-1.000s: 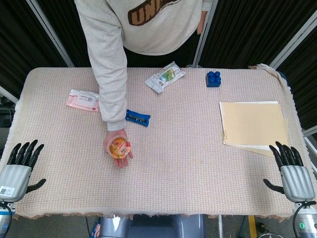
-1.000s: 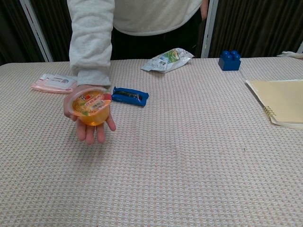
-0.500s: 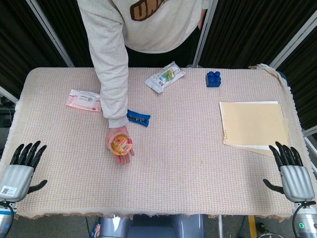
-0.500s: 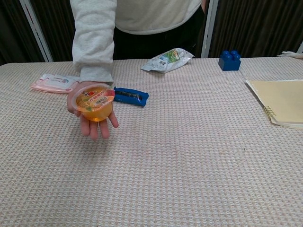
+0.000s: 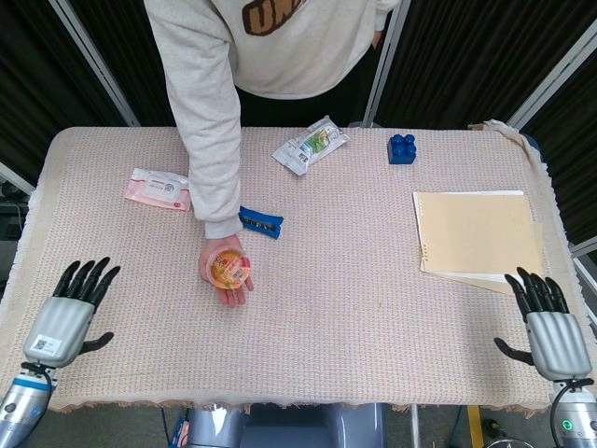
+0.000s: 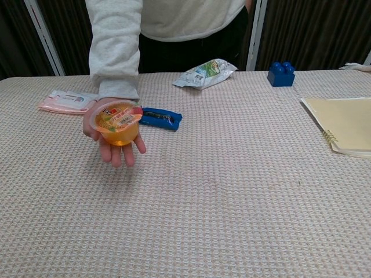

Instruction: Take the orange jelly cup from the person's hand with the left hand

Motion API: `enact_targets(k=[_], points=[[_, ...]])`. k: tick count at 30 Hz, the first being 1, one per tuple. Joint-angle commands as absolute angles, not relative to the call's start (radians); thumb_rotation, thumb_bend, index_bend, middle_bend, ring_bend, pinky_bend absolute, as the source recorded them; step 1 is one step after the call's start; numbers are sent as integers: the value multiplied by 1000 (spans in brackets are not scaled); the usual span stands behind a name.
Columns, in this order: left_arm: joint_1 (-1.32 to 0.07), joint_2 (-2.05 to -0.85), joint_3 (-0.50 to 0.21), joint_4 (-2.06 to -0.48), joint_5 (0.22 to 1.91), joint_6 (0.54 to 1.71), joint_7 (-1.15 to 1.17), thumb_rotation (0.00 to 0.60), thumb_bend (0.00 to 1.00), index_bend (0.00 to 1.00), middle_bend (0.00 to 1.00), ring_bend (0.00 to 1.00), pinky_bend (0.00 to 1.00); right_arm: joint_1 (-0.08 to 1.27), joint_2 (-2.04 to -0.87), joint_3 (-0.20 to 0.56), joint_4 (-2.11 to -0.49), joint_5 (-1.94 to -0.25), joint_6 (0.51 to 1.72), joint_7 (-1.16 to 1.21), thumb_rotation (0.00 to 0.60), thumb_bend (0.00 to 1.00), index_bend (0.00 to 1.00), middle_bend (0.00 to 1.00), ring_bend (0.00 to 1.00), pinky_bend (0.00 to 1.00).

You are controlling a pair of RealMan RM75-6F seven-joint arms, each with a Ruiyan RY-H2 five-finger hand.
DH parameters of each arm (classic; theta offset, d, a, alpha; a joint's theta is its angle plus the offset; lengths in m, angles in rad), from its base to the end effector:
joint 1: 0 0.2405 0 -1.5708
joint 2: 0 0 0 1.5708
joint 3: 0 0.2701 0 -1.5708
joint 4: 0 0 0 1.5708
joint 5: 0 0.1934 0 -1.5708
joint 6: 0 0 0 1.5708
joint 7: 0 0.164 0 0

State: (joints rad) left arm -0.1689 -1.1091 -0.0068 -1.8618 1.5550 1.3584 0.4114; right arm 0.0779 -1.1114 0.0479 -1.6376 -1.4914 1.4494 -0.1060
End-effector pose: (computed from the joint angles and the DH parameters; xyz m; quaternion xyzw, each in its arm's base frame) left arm -0.2513 0.2070 0.1376 -0.7030 -0.3247 -0.3321 0.5386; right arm -0.3176 -0.1976 0.1754 0.6151 -0.3759 0.3493 0.5986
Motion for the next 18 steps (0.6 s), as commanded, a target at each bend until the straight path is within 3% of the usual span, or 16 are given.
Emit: enact_targets(k=[1,8,18], points=[[-259,-1092,-77,-2002,1422,1240,530,600,89,29,0,0,15,78,-1111,47,-1638,-1491,1447,-104,600,73,81,0,0,2],[-446,-1168,-204,-2124,1068,1134,826,600,150,112,0,0,90,80,-1106,45,-1642,-1487,1438,-94,600,73,81,0,0,2],[-721,-1396,-302,-2133,616,1254,1156,600,193,128,0,0,101,79,-1095,40,-1643,-1490,1432,-74,600,72,81,0,0,2]])
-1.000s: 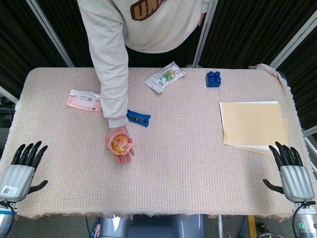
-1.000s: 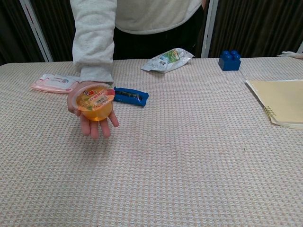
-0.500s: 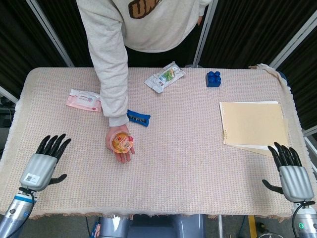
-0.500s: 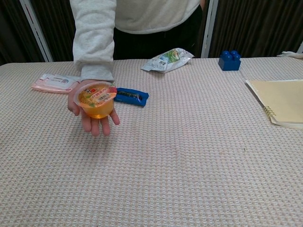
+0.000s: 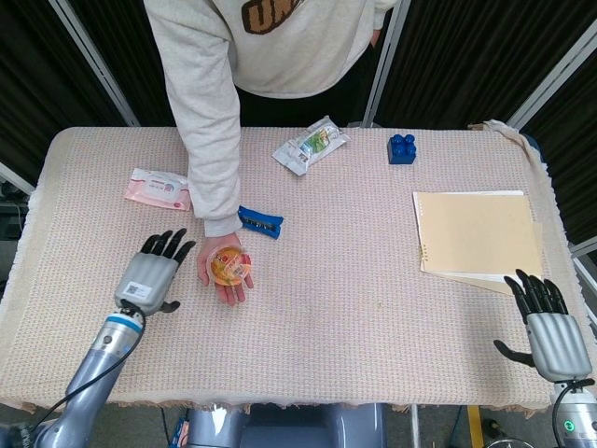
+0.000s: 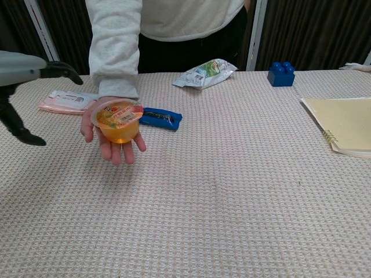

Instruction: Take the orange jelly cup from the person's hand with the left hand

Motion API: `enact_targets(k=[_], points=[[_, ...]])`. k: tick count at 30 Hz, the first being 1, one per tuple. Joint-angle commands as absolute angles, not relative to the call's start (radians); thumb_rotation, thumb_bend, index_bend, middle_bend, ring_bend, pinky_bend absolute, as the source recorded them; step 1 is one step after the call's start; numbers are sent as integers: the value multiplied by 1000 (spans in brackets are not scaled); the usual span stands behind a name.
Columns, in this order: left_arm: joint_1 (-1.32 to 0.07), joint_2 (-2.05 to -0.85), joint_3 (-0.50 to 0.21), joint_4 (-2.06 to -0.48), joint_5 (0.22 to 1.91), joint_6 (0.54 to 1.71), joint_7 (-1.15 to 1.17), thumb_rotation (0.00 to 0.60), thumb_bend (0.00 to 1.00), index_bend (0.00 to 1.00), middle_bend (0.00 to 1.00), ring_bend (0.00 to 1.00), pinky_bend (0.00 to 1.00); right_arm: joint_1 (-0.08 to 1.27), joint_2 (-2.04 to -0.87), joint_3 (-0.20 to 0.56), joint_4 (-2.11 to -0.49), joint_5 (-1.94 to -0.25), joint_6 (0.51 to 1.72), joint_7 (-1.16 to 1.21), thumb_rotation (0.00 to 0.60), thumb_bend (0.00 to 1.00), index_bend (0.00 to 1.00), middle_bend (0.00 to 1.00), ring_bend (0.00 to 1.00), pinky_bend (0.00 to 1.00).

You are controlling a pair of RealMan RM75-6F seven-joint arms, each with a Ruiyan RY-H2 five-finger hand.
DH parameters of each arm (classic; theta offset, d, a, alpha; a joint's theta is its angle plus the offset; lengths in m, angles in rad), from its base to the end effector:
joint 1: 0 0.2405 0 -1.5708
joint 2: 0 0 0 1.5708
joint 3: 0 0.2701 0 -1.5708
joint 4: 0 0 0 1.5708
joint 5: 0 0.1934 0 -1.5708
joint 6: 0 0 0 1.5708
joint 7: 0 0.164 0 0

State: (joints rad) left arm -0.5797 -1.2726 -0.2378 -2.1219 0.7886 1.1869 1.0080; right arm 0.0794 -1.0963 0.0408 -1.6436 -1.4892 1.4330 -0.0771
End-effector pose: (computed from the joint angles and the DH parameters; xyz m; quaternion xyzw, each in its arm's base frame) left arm -0.1487 0.2996 0.0780 -0.7442 -0.3553 -0.2584 0.5031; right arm -0.3192 -0.1965 0.1764 0.6153 -0.3885 0.3483 0.5909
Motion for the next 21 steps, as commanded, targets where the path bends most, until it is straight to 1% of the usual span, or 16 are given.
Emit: enact_targets(k=[1,5,12,15,18,21], points=[[-748,-1424,-315,-2126,584,1275,1173,600,200,131,0,0,104,80,-1094,40,-1643,-1491,1432,-72,600,73,81,0,0,2],[-828,-1503,-351,-2099,490,1336,1217,600,201,137,0,0,106,80,-1092,38,-1643,-1493,1430,-67,600,72,81,0,0,2],[-934,-1595,-372,-2028,402,1431,1284,600,201,138,0,0,109,79,-1087,38,-1647,-1487,1426,-56,600,71,81,0,0,3],[-960,-1616,-376,-2002,376,1449,1297,600,202,144,0,2,111,79,-1086,38,-1648,-1485,1425,-55,600,72,81,0,0,2],[-984,-1642,-385,-1974,337,1462,1299,600,207,177,0,7,118,80,-1085,38,-1649,-1486,1424,-53,600,73,81,0,0,2],[-1003,-1660,-383,-1952,305,1477,1306,600,207,188,0,9,122,79,-1085,38,-1648,-1488,1427,-52,600,73,81,0,0,2]])
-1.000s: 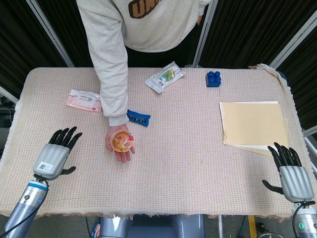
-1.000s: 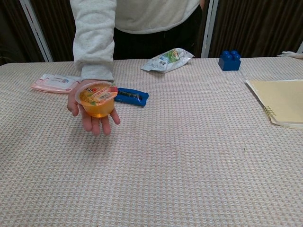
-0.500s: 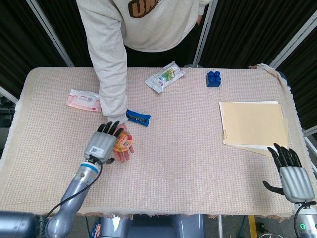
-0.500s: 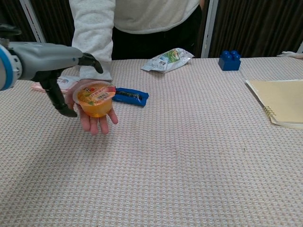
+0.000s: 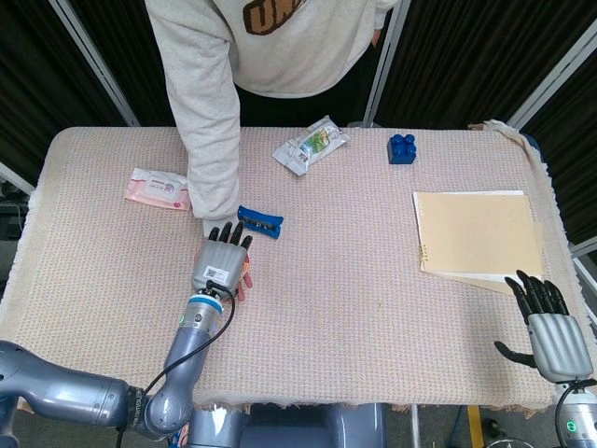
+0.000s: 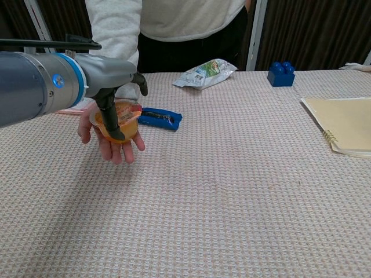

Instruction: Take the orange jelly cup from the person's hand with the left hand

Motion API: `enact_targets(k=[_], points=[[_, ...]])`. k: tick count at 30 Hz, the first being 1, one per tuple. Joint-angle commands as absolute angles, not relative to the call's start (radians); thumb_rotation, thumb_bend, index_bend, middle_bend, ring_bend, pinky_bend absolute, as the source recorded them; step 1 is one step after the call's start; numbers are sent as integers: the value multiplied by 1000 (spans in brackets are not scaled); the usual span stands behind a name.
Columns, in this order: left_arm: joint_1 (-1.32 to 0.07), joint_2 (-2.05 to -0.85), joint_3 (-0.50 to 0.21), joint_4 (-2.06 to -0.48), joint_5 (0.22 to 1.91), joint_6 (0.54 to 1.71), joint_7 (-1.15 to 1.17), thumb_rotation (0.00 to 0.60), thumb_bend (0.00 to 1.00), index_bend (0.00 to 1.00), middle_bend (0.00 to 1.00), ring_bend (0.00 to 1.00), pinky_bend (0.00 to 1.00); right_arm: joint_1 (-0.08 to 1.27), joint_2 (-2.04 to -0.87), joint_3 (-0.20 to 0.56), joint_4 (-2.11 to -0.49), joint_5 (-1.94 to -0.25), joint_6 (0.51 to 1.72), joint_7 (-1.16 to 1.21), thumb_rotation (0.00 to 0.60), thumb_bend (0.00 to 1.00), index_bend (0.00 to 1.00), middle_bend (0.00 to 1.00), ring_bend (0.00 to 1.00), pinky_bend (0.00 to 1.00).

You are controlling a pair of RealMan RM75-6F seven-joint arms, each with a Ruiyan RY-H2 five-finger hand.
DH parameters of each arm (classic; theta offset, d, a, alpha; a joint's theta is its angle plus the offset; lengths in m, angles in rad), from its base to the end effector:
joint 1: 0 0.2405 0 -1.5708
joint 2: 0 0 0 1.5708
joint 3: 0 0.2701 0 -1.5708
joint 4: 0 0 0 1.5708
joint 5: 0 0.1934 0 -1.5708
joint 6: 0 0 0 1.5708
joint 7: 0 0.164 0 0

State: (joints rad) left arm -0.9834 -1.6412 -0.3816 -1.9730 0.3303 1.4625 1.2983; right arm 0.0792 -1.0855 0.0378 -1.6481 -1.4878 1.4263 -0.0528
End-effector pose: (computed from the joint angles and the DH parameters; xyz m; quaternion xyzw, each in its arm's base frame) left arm -0.0539 0.3406 0.0012 -0.7490 -0.3529 -0.2121 0.5191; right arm -0.3200 -0.1958 0.1782 0.6129 -0.3971 0.3504 0.5865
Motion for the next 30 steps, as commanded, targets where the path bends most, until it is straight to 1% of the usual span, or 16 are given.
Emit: enact_targets(k=[1,4,5,7,9,11,12,14,18,23,25,28,30], points=[[-1008,-1665,-380,-1943,297,1481,1307,600,207,188,0,12,127,79,-1085,38,-1649,-1487,1426,-51,600,73,81,0,0,2],[-1017,-1678,-370,-1926,287,1488,1301,600,211,195,19,46,164,78,-1083,38,-1650,-1485,1426,-50,600,73,81,0,0,2],[-1020,-1682,-367,-1921,284,1492,1299,600,224,211,42,67,185,78,-1083,38,-1649,-1484,1426,-49,600,73,81,0,0,2],[-1025,-1687,-361,-1914,281,1499,1300,600,267,285,118,127,235,77,-1083,38,-1649,-1482,1426,-48,600,73,82,0,0,3],[-1032,-1689,-353,-1907,286,1504,1302,600,378,475,299,278,356,77,-1082,38,-1651,-1480,1425,-47,600,73,82,0,0,3],[-1033,-1697,-350,-1896,312,1517,1281,600,473,621,441,402,460,77,-1080,38,-1653,-1480,1424,-47,600,73,81,0,0,2],[-1032,-1704,-344,-1891,344,1522,1259,600,507,674,489,448,498,77,-1080,38,-1653,-1479,1424,-49,600,73,82,0,0,2],[-1026,-1711,-327,-1885,402,1529,1221,600,539,726,531,485,524,76,-1079,39,-1654,-1476,1423,-48,600,72,81,0,0,3],[-1010,-1710,-295,-1898,513,1530,1153,600,573,777,566,511,543,74,-1079,39,-1654,-1474,1426,-50,600,73,82,0,0,2],[-992,-1668,-273,-1991,582,1548,1131,600,578,791,577,518,548,72,-1076,40,-1654,-1469,1427,-46,600,73,81,0,0,3],[-976,-1633,-250,-2051,620,1562,1128,600,579,794,578,518,547,71,-1076,41,-1653,-1468,1428,-46,600,73,81,0,0,3],[-940,-1561,-195,-2156,681,1587,1124,600,581,797,580,518,548,68,-1074,41,-1653,-1469,1434,-44,600,73,82,0,0,3],[-904,-1493,-136,-2222,743,1602,1116,600,582,797,580,518,547,66,-1073,42,-1653,-1465,1436,-43,600,73,81,0,0,2]])
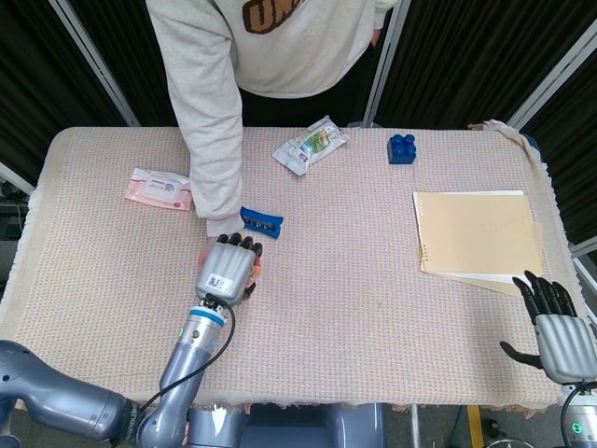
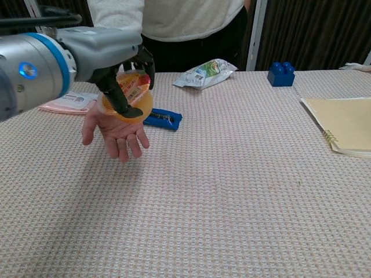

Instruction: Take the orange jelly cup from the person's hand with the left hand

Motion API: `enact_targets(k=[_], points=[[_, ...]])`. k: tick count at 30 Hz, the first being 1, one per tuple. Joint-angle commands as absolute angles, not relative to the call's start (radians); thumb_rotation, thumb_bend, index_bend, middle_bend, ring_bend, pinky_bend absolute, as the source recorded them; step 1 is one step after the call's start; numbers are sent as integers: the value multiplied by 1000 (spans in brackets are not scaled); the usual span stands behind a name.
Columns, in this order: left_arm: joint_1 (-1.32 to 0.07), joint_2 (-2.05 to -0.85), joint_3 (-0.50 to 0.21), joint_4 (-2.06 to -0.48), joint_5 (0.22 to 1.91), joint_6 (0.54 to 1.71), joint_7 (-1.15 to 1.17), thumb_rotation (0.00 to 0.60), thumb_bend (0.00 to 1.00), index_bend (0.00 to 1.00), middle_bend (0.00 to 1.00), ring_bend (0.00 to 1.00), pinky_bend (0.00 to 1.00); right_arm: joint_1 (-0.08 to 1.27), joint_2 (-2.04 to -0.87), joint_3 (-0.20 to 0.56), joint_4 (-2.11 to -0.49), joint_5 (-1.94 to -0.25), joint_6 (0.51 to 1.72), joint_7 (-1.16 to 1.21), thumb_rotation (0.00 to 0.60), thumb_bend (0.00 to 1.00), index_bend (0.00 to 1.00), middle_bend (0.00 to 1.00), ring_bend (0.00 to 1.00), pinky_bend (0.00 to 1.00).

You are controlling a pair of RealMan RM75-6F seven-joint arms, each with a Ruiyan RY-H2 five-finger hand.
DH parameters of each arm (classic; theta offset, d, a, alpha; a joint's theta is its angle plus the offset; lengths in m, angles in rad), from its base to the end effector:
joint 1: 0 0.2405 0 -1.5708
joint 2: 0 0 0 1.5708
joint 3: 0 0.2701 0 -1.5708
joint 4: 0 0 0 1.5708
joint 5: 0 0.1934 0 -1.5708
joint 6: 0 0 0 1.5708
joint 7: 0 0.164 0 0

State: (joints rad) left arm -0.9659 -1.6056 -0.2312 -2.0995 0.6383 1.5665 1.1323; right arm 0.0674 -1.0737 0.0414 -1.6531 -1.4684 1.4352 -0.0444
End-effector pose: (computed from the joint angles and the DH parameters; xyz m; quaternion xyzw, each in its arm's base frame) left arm -0.0361 0.3137 0.0253 -0.7375 -0.3143 -0.3263 0.5009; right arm -0.3240 -0.1927 0.1848 0.6016 -0.4020 0.3480 0.5962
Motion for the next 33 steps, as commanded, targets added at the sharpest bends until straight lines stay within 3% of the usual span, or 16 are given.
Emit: enact_targets(k=[1,5,10,20,22,26,29,33], points=[[-892,-1470,-115,-2240,764,1603,1109,600,581,797,580,518,546,65,-1073,43,-1654,-1464,1437,-43,600,73,81,0,0,2],[-798,-1344,20,-2282,885,1594,1010,600,580,800,580,518,545,65,-1075,43,-1656,-1466,1439,-51,600,73,82,0,0,3],[-699,-1231,162,-2185,997,1525,843,600,580,797,576,516,544,67,-1079,46,-1658,-1460,1436,-56,600,72,81,0,0,3],[-612,-1309,212,-1867,1038,1396,669,600,582,723,477,447,497,73,-1085,48,-1663,-1458,1428,-64,600,72,82,0,0,3],[-599,-1342,207,-1814,1039,1378,659,600,554,645,388,383,462,73,-1085,49,-1663,-1456,1426,-64,600,72,81,0,0,2],[-583,-1386,209,-1742,1047,1346,669,600,381,279,27,34,129,72,-1084,50,-1662,-1455,1427,-60,600,72,82,0,0,2],[-581,-1393,209,-1736,1035,1320,681,600,333,128,0,0,35,72,-1083,49,-1661,-1455,1427,-58,600,72,81,0,0,2],[-565,-1387,190,-1744,1060,1326,657,600,306,52,0,0,1,71,-1082,49,-1660,-1457,1429,-57,600,74,82,0,0,2]])
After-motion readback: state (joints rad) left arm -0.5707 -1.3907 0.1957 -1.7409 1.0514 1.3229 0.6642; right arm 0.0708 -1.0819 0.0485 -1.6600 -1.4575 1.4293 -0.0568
